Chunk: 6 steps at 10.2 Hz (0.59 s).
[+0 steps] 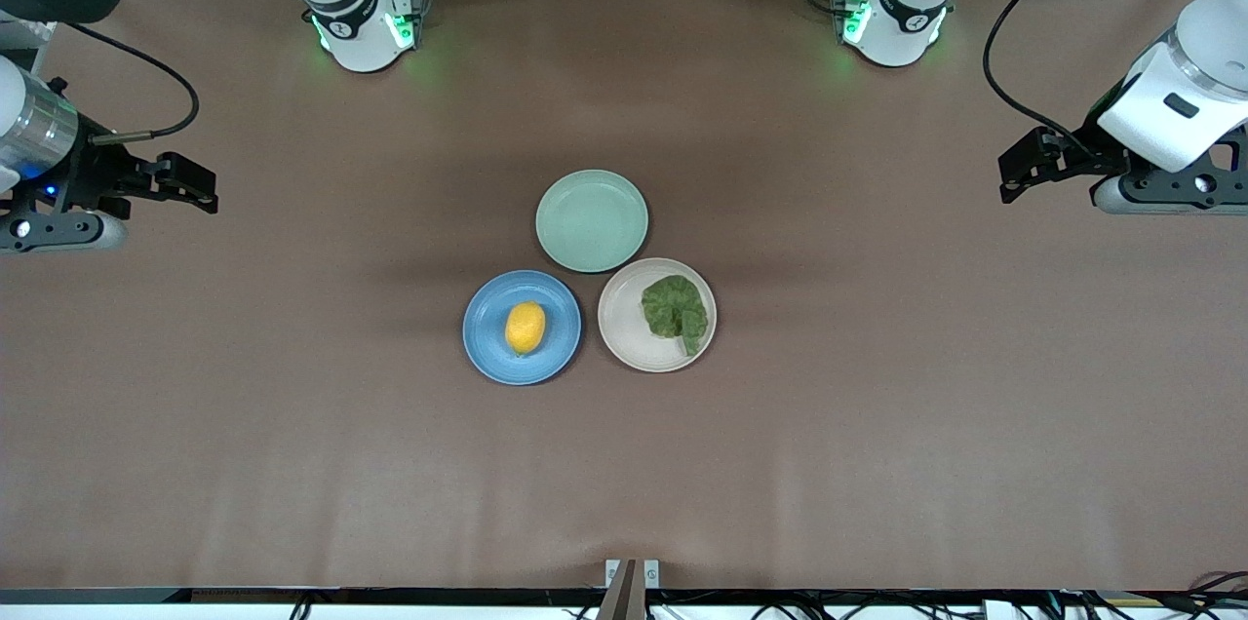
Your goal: Place lemon and lettuce in plates
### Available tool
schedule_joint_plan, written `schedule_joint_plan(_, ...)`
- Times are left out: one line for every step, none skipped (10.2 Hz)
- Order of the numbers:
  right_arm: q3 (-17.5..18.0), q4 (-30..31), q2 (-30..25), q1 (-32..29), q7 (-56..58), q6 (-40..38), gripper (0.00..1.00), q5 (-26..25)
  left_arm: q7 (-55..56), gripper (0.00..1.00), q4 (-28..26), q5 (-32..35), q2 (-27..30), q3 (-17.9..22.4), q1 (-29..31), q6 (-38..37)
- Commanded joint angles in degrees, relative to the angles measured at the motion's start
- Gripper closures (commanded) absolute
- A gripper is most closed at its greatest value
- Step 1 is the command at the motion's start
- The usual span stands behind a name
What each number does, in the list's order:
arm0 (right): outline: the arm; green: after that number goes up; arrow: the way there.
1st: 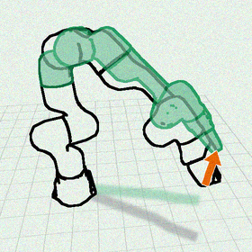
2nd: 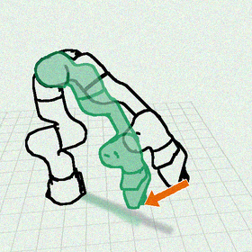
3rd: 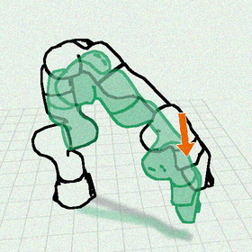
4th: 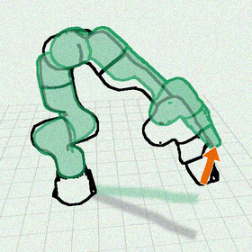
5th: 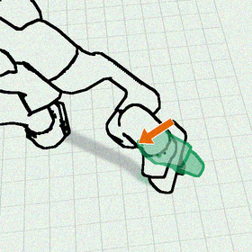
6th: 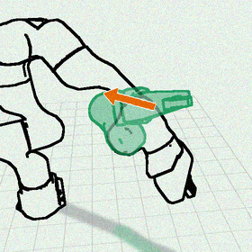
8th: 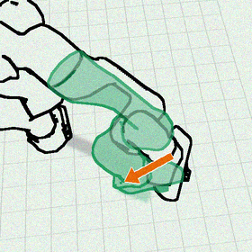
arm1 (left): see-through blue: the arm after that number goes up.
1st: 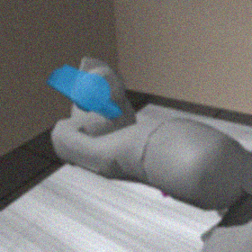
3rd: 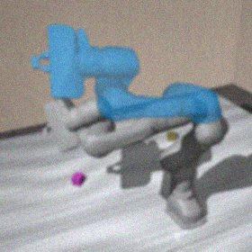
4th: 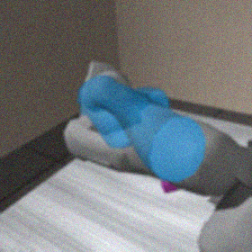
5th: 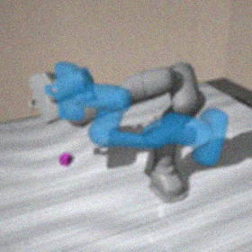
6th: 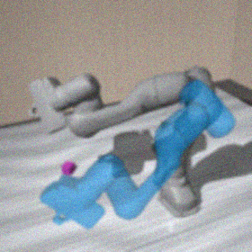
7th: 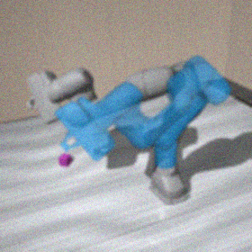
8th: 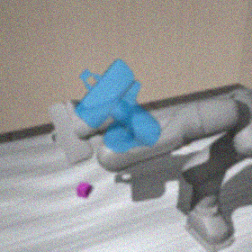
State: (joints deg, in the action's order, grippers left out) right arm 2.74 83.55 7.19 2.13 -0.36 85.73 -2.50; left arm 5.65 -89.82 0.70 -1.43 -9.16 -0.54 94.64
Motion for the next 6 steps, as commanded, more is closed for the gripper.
schedule_joint_plan(0.5, 0.6, -1.1, -0.4, 0.6, -1.6, 0.0, -1.0, -1.7, 0.0, -0.5, -0.7, 1.0, 0.0, 0.7, 0.4)
schedule_joint_plan(0.5, 0.7, -1.5, -0.5, 0.6, -2.9, 0.0, -1.0, -1.6, 0.0, -0.5, -0.7, 1.0, 0.0, 0.8, 0.4)
schedule_joint_plan(0.5, 0.7, -1.6, -0.5, 0.7, -3.8, 0.0, -1.0, -1.6, 0.0, -0.5, -0.7, 1.0, 0.0, 1.5, 0.4)
schedule_joint_plan(0.4, 0.6, -1.5, -0.6, 0.6, -3.7, 0.0, -1.0, -1.6, 0.0, -0.4, -0.8, 1.0, 0.0, 1.6, 0.4)
schedule_joint_plan(0.4, 0.5, -1.1, -0.7, 0.6, -2.9, 0.0, -1.0, -1.5, 0.0, -0.4, -0.8, 1.0, 0.0, 1.5, 0.4)
schedule_joint_plan(0.4, 0.6, -1.1, -0.8, 0.6, -2.4, 0.0, -0.9, -1.6, 0.0, -0.4, -0.8, 1.1, 0.1, 1.6, 0.4)
